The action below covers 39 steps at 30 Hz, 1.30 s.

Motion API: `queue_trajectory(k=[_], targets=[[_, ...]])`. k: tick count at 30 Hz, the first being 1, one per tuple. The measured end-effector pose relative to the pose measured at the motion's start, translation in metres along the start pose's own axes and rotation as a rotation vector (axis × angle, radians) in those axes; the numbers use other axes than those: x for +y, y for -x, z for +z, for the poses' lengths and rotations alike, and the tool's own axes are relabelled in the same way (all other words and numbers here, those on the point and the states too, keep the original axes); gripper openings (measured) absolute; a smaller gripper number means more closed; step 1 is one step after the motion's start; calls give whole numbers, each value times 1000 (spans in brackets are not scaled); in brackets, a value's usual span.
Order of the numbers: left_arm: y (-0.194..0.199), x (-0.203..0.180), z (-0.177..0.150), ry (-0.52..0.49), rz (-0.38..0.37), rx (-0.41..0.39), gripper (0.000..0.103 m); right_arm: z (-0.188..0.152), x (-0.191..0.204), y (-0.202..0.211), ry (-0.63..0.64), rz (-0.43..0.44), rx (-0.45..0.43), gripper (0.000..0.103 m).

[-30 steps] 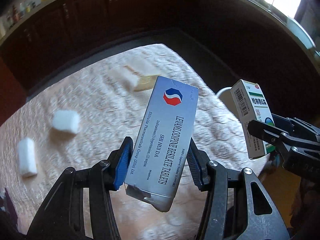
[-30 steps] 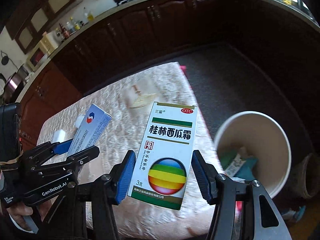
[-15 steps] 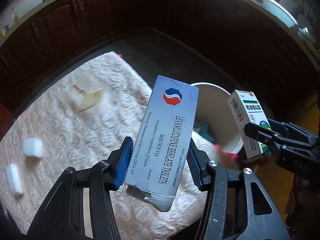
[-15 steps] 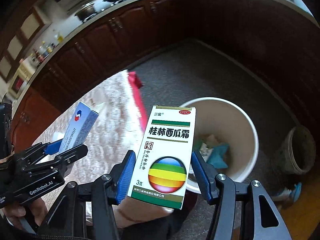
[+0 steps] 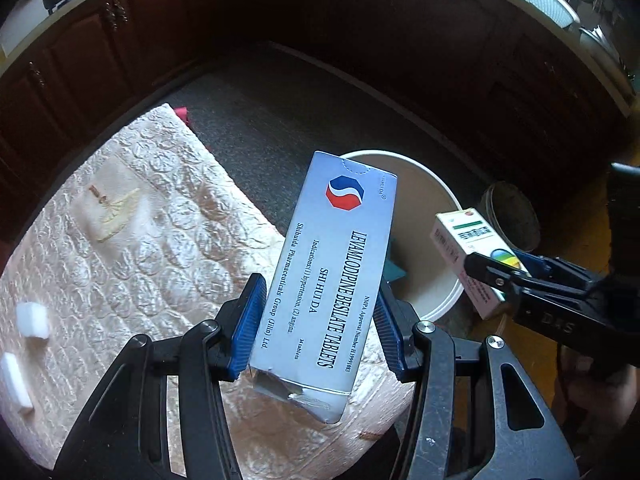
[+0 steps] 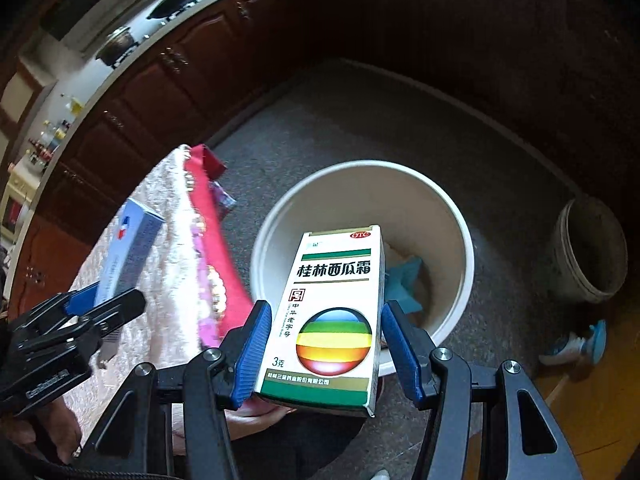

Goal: Collect trash
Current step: 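Lift both medicine boxes and carry them over the white bucket, then open both tools to drop the medicine boxes into the bucket, then move both open tools back over the white sponge blocks on the table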

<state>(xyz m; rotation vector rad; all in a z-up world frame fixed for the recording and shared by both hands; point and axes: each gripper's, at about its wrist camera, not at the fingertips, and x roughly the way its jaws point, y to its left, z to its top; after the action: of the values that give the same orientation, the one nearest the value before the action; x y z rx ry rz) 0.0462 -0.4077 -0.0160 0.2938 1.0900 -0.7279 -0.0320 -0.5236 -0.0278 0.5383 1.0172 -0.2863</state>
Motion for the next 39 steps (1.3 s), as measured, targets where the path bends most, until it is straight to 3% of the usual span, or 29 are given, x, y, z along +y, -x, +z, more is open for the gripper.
queue_trajectory(k=[8,13,18,21,25,39], targets=[[-22,-13,7,-8,-12,37,51,1,-25,-40,-87,-21,33,55],[-37,-19,15,-16,-16,47,51,-2,-37,-42,-139,-38,37,66],[-43,-23,16,-13,-43,48,52,-6,-45,-38,-156,-39,40,66],[-47,-19,18,-19,-31,38,59,-7,-47,-36,-161,-43,41,67],[-45,-16,17,-15,-27,27,64,-8,-47,-36,-162,-51,37,67],[-19,4,4,45,-13,-17,64,-9,-26,-28,-114,-79,12,69]])
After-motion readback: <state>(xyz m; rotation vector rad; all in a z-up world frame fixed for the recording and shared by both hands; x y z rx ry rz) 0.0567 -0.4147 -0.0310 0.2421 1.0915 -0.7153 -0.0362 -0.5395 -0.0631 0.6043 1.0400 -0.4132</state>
